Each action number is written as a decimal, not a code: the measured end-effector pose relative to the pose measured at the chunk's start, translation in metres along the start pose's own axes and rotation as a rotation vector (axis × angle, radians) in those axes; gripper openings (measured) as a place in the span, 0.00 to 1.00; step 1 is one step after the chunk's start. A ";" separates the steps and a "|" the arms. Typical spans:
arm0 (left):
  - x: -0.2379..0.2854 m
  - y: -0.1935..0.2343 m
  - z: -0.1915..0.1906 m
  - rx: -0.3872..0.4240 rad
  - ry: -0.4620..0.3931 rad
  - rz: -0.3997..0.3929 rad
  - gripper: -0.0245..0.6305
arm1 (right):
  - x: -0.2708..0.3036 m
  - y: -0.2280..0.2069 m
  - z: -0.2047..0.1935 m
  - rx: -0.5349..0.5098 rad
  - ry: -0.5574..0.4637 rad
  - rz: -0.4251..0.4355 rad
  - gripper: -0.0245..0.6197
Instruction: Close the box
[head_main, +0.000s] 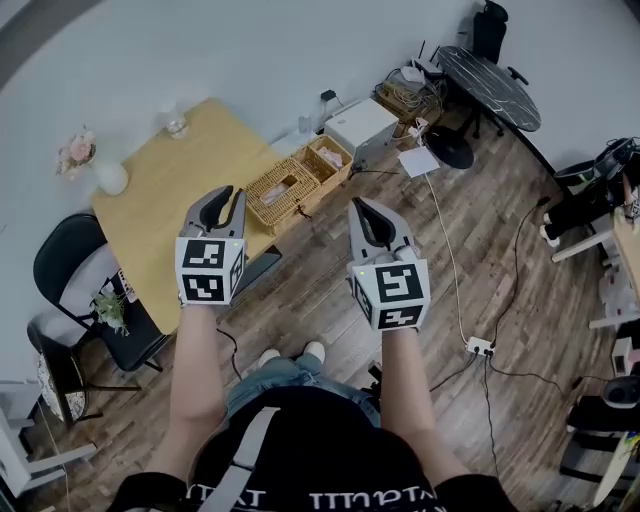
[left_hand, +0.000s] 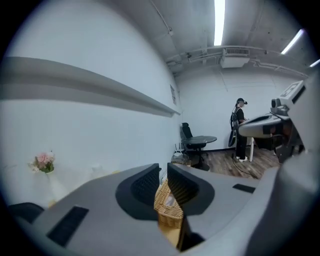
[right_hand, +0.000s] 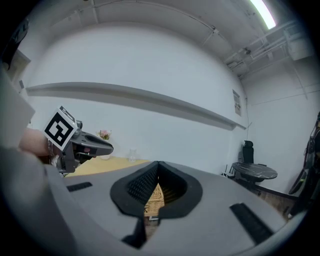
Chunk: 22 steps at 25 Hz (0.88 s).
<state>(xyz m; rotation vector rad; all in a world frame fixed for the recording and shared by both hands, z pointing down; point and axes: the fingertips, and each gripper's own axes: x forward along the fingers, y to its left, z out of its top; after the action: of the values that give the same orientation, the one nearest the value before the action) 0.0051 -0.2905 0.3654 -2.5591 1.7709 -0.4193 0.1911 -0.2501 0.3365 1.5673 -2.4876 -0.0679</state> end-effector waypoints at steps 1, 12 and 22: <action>-0.004 0.005 0.009 -0.009 -0.032 0.012 0.11 | 0.000 0.002 0.006 -0.005 -0.007 -0.004 0.06; -0.039 0.026 0.087 0.042 -0.269 -0.013 0.06 | -0.010 0.011 0.064 -0.030 -0.101 -0.086 0.06; -0.059 0.037 0.118 0.105 -0.357 0.003 0.06 | -0.013 0.021 0.098 -0.061 -0.184 -0.130 0.06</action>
<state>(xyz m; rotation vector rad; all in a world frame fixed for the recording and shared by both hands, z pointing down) -0.0228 -0.2677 0.2327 -2.3751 1.5817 -0.0463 0.1588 -0.2356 0.2416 1.7691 -2.4863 -0.3183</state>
